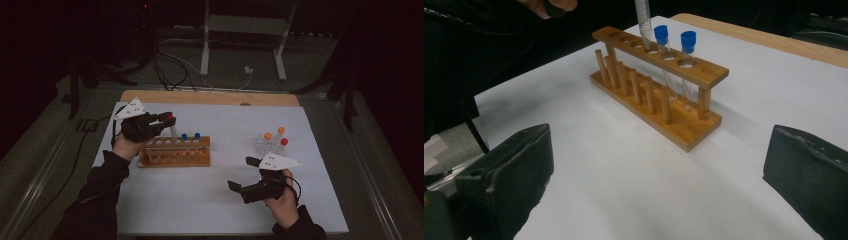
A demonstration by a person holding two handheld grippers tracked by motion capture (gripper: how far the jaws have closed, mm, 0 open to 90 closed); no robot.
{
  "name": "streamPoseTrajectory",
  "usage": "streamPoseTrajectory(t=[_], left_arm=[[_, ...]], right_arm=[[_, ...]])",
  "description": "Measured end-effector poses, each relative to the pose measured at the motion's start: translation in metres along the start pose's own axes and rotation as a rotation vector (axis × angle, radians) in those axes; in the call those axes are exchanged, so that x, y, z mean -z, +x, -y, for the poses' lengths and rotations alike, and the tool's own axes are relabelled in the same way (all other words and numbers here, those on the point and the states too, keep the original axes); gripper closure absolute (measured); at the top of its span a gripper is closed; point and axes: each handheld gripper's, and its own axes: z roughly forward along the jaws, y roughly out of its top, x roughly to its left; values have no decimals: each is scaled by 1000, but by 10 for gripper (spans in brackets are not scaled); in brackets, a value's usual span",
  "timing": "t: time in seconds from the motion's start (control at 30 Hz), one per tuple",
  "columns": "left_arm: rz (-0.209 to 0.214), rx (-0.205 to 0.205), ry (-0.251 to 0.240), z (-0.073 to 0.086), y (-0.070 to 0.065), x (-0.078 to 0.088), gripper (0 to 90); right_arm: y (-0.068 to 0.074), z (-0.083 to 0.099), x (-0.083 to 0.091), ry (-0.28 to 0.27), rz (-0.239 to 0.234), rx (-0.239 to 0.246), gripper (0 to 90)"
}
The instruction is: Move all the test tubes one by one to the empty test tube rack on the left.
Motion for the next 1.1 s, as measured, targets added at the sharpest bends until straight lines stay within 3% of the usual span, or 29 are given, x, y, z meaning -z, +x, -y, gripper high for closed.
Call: streamPoseTrajectory(t=[0.27, 0.5, 0.77, 1.1], left_arm=[[14, 23, 20, 16, 0, -10, 717], [7, 8, 62, 29, -4, -18, 716], [10, 25, 79, 39, -3, -21, 716], [3, 5, 127, 44, -4, -26, 715]], right_arm=[[-1, 1, 0, 3, -11, 13, 0], [2, 3, -3, 14, -25, 63, 0], [0, 3, -1, -3, -28, 58, 0], [0, 3, 0, -7, -31, 52, 0]])
